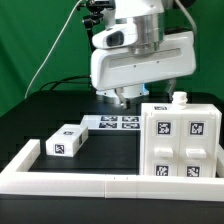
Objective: Assemble cabinet
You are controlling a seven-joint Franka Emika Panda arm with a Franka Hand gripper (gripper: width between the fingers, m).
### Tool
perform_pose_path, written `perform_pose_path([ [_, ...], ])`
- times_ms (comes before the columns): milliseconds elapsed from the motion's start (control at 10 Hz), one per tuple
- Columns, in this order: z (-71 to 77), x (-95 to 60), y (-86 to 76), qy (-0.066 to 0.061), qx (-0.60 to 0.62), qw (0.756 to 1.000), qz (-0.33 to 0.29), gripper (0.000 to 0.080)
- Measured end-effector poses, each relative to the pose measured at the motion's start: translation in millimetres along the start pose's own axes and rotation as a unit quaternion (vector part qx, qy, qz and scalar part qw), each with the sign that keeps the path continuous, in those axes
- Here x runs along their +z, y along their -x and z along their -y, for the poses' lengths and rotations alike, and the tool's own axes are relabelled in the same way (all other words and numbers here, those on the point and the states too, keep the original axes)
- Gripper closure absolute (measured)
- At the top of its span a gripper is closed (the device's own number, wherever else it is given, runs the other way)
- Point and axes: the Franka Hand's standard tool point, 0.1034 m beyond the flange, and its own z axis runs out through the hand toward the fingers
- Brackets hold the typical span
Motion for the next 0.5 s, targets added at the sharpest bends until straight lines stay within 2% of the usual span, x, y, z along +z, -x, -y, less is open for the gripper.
perform_pose_path([
  [100,-10.8,3.7,10.1,0.003,-0.009,1.0,0.0,0.0019],
  [200,-19.8,6.2,17.6,0.003,-0.001,1.0,0.004,0.0019],
  [500,-15.1,6.1,15.2,0.001,0.047,0.999,0.003,0.0002],
])
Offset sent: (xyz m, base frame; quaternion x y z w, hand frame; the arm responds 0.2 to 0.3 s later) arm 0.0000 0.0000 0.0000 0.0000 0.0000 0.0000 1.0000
